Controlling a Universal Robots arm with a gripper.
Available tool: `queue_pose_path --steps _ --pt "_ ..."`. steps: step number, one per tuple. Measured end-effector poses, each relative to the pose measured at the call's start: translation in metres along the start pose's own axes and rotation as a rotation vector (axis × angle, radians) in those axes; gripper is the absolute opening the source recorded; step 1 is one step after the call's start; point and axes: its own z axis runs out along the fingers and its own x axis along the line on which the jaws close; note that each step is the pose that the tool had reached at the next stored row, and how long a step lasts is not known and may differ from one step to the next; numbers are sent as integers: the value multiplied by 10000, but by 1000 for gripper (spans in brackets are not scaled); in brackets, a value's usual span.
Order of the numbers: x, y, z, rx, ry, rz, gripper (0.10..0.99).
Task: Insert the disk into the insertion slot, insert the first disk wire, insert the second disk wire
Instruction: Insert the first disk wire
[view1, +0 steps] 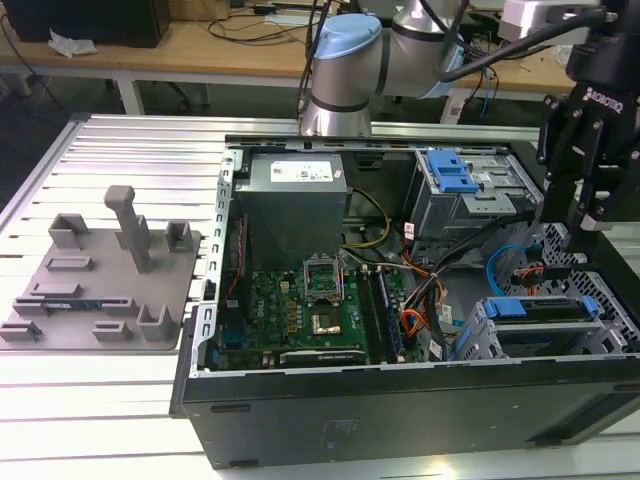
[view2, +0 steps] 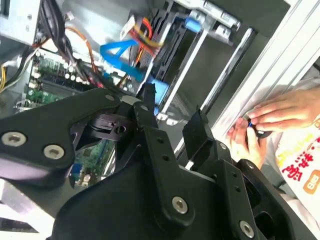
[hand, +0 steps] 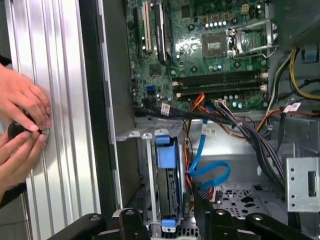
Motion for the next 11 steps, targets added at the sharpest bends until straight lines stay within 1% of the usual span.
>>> queue_pose_path --steps 1,2,4,5,8,9,11 --pt "-4 -31 4 0 4 0 502" --pt "-12 -92 14 1 4 -3 502" --pt "-26 -155 32 0 3 -1 502" --pt "-42 -168 54 2 14 -2 502" --pt "-73 -164 110 3 31 -2 502" --pt "-88 -166 127 5 53 -5 502" --pt "-146 -192 171 11 145 -12 502"
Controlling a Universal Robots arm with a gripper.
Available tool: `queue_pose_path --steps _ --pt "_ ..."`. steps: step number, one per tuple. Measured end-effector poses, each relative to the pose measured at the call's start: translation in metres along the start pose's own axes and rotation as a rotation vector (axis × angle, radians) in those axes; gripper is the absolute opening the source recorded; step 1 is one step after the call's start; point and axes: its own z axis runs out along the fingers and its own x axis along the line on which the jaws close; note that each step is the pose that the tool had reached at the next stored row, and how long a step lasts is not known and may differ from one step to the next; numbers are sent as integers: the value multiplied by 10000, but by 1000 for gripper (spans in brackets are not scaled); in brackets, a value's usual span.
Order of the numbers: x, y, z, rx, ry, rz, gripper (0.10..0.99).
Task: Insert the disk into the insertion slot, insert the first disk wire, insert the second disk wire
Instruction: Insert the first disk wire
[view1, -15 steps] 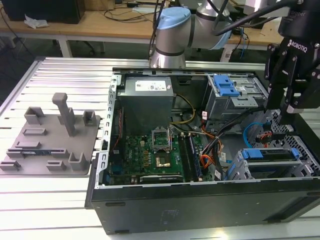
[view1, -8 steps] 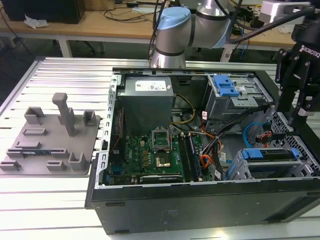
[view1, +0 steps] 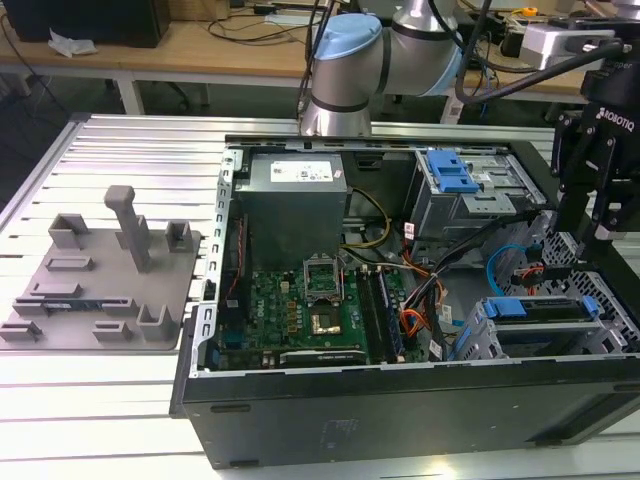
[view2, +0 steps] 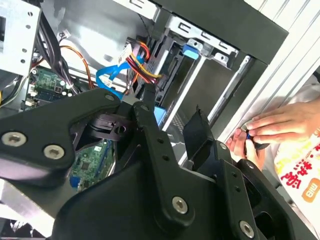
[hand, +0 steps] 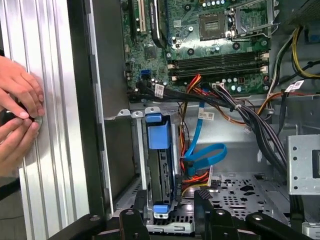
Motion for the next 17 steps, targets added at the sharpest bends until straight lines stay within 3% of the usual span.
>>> queue_pose_path --steps 6,10,11,14,17 --pt "-73 -5 89 7 121 -7 502" --pt "-94 2 181 16 264 -17 502" --pt "-98 3 199 18 303 -19 486" --pt "-110 7 253 26 429 -27 290" --pt "-114 14 272 110 505 -12 290"
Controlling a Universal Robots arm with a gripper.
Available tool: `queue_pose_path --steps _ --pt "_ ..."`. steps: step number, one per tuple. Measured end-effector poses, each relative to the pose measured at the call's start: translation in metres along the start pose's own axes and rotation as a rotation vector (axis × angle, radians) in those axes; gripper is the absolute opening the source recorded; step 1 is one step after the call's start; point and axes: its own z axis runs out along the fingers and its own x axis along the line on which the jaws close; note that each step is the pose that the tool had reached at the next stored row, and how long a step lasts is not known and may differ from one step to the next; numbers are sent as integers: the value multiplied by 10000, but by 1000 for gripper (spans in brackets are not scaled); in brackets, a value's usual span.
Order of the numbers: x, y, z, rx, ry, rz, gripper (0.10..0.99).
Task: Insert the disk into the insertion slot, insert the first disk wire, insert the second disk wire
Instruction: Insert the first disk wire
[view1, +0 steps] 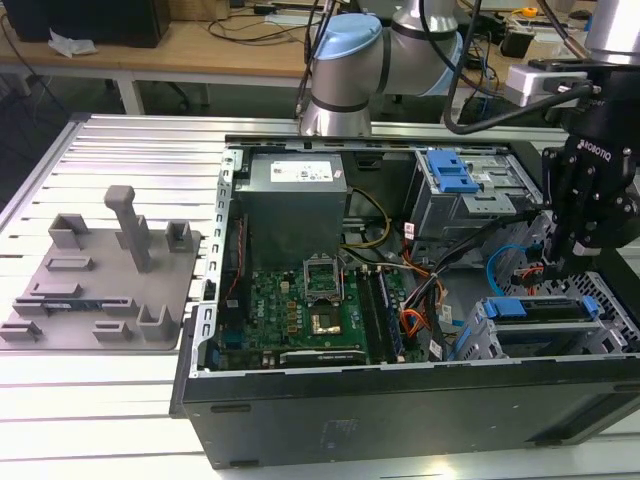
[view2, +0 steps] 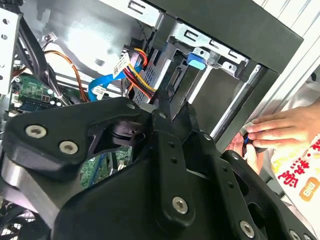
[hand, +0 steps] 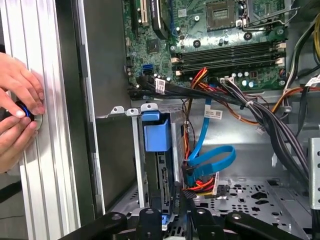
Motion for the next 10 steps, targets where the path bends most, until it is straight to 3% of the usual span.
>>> queue_pose_path --steps 3,5,10 --pt "-2 29 10 213 13 58 290" --pt "-2 85 22 421 33 115 290" --pt "-15 109 57 562 129 140 290"
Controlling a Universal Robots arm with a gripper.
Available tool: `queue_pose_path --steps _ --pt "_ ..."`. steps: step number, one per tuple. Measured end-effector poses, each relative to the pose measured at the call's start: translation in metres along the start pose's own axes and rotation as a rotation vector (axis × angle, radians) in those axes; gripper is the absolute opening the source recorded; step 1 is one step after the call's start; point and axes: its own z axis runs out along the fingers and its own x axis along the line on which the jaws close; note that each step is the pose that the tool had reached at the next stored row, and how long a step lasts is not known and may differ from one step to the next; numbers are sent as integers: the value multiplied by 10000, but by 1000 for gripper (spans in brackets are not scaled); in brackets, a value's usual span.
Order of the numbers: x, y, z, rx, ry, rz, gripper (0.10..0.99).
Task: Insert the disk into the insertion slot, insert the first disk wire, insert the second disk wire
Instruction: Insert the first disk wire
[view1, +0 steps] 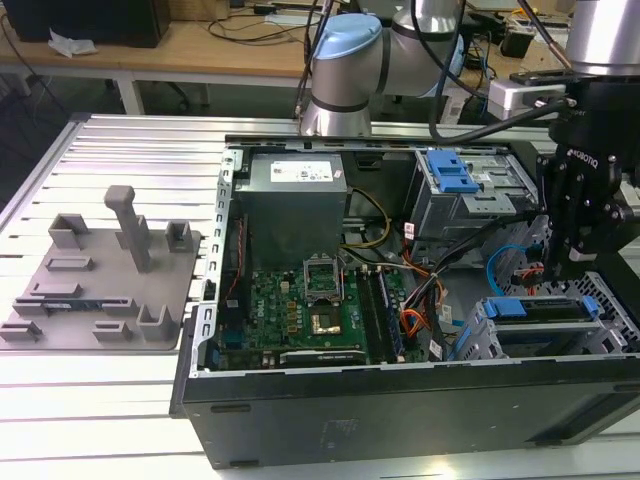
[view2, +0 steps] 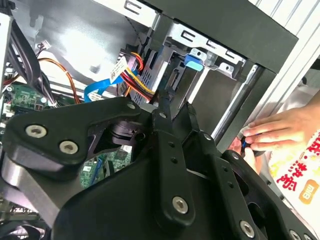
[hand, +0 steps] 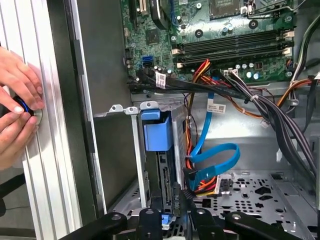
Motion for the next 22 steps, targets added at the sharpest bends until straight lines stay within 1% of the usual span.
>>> queue_pose_path --steps 4,17,18,19,20,22 --pt "-35 8 40 36 45 -3 290" --pt "-45 14 44 47 42 -26 290" --pt "-45 14 45 47 43 -25 271" --pt "-45 14 45 47 43 -25 204" --pt "-45 14 45 47 44 -25 165" --pt "-46 14 46 47 42 -25 165"
